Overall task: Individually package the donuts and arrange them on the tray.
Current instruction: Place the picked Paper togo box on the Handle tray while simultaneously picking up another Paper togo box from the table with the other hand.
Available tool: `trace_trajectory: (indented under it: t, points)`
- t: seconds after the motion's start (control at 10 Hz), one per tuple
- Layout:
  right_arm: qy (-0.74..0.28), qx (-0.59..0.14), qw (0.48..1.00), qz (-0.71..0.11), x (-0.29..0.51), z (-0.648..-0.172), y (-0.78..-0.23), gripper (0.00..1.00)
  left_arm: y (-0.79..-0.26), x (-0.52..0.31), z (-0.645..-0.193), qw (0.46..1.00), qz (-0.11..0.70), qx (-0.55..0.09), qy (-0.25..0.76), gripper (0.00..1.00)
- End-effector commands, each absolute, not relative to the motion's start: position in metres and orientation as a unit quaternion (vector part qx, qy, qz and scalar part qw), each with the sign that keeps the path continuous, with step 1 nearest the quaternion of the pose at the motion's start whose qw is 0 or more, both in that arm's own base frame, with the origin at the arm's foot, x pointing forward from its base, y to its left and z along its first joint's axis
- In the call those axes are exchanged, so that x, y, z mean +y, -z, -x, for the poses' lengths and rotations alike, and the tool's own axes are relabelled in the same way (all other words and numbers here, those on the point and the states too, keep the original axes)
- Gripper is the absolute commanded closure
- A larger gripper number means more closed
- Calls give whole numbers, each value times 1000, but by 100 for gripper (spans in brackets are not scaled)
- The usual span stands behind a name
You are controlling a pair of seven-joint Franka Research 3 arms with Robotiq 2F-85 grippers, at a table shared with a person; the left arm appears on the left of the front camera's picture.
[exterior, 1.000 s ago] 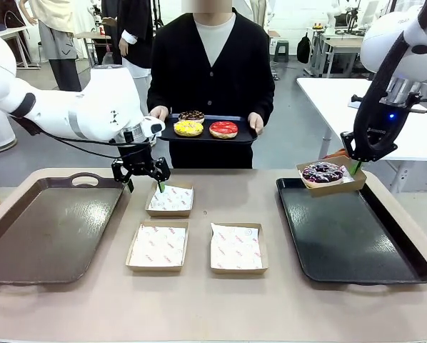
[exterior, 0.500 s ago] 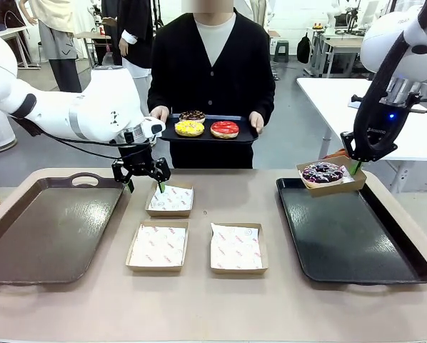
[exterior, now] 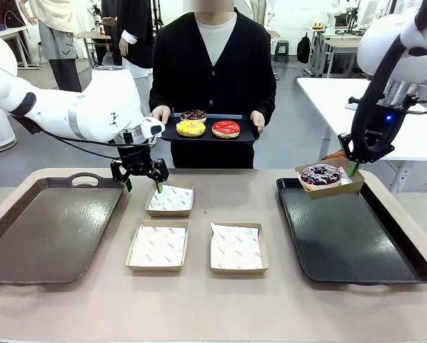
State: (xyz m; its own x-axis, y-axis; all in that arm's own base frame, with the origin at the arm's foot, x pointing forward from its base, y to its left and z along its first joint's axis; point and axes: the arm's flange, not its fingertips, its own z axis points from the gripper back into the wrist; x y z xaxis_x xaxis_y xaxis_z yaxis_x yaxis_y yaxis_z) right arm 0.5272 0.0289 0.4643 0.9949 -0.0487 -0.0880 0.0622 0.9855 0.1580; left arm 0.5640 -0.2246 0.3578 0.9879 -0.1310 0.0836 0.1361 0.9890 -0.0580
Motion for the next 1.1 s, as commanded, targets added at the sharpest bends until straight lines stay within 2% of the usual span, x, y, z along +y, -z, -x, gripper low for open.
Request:
trace_trajectory:
  t: [0.0,0.5,1.0]
  points:
    - [33,29,997,-70,38,-540,-449,99,-355,-228,-568,996,12,-56,70,0]
    - [16,-7,998,-66,46,-562,-412,99,-347,-232,-587,998,25,-40,46,0]
    - [9,19,998,-58,46,-577,-379,99,-336,-245,-607,999,32,-20,37,0]
